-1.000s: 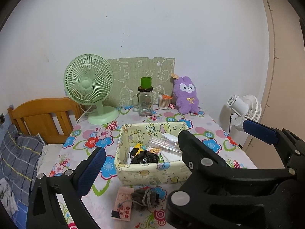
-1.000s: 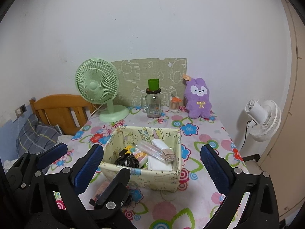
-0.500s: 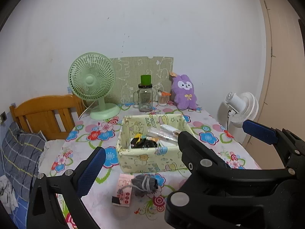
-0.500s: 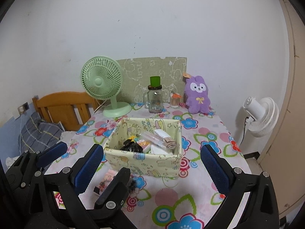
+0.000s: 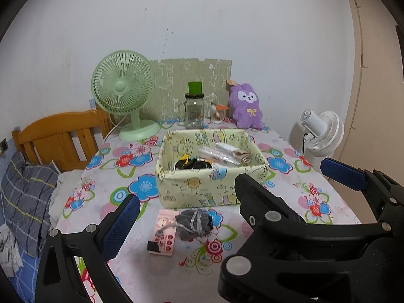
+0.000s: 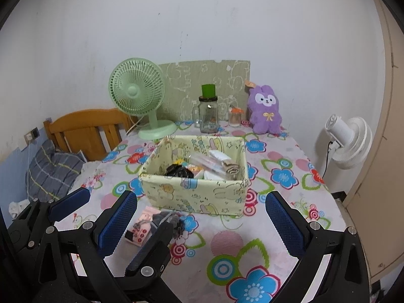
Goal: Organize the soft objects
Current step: 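Withdraw both tools from the box toward the grey pouch and pink pack, then grasp the grey mesh drawstring pouch with the right tool while the left approaches the pink pack, then close the left tool on the pink wet-wipes pack and lift it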
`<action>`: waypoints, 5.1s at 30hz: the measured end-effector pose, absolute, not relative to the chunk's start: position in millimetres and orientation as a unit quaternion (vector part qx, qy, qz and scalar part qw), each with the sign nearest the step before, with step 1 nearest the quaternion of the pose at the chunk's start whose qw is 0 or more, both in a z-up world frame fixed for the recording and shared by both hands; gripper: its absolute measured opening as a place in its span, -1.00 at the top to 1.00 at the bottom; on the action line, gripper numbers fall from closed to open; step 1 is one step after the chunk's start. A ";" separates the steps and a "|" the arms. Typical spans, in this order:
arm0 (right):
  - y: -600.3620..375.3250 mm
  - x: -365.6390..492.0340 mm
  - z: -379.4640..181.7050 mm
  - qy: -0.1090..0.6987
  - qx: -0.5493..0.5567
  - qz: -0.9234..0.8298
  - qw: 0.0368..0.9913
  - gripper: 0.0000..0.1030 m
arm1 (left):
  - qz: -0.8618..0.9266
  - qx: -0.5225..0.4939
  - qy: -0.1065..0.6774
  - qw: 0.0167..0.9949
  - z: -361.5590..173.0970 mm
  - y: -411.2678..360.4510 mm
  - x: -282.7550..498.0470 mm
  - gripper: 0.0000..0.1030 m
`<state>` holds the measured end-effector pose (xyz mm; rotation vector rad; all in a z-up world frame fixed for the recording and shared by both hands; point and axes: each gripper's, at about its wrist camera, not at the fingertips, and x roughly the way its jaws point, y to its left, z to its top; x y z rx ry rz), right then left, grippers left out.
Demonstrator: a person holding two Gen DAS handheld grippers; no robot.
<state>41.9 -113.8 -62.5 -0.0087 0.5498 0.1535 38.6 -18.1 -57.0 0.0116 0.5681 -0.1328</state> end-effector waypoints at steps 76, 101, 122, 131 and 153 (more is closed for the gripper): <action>-69.4 141.8 -195.9 0.430 0.010 0.115 0.895 0.06 | -0.053 -0.005 0.437 0.898 -181.6 22.6 124.5 -0.90; -80.3 140.6 -194.6 0.427 0.019 0.059 0.902 0.10 | -0.053 -0.006 0.427 0.902 -181.7 27.7 127.4 -0.63; -77.5 134.5 -190.9 0.420 0.018 0.051 0.906 0.09 | -0.062 0.011 0.418 0.906 -179.2 19.0 126.6 0.14; -83.4 128.4 -190.4 0.420 0.022 0.051 0.906 0.09 | -0.044 0.012 0.419 0.907 -177.5 11.7 119.7 0.24; -110.8 88.9 -150.1 0.380 0.038 0.064 0.922 0.09 | -0.048 0.004 0.382 0.923 -136.5 -13.6 82.5 0.24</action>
